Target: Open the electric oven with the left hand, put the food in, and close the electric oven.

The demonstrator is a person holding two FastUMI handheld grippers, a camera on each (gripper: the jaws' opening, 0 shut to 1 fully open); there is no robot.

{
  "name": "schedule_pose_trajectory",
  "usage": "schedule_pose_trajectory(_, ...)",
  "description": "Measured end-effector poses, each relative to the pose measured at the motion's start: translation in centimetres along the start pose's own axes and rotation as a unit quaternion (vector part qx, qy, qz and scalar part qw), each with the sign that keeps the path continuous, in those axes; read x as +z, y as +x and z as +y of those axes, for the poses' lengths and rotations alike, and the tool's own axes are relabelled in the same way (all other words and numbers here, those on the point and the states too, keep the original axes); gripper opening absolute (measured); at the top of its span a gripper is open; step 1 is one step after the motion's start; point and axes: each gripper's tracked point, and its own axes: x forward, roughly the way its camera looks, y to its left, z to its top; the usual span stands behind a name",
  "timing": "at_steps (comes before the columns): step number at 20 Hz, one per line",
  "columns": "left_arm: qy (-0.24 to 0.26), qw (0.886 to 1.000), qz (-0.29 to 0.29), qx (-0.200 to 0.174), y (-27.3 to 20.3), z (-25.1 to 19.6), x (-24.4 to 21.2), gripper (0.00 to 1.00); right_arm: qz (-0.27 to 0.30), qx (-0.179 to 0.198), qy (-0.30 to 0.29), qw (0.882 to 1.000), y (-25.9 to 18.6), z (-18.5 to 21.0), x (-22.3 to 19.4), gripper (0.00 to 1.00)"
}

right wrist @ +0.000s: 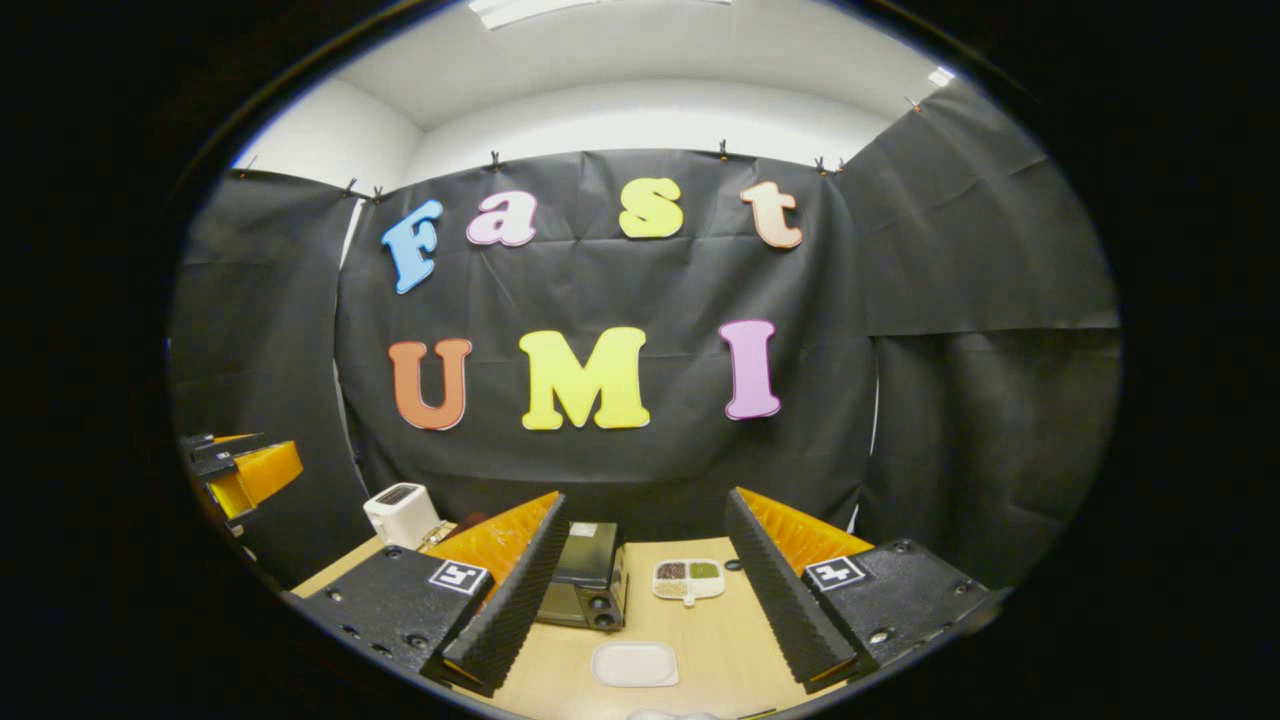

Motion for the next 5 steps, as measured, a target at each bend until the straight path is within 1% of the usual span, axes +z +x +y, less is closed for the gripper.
schedule_pose_trajectory(1, 0.002, 1.0, -0.002, -0.002, 0.13, 0.04, 0.08, 0.94, -0.001, 0.0, 0.0, 1.0, -0.13, 0.11, 0.07, 1.0)
schedule_pose_trajectory(2, 0.004, 1.0, -0.004, -0.005, 0.08, -0.19, 0.21, 0.94, 0.0, -0.001, 0.0, 1.0, -0.26, 0.27, 0.02, 1.0)
schedule_pose_trajectory(3, 0.005, 1.0, -0.003, -0.009, 0.15, -0.51, 0.24, 0.94, 0.0, -0.002, 0.001, 1.0, -0.35, 0.2, 0.0, 0.96)
schedule_pose_trajectory(5, 0.004, 1.0, 0.0, -0.015, 0.19, -0.84, 0.01, 0.94, 0.001, -0.005, 0.006, 1.0, -0.59, 0.1, -0.01, 0.96)
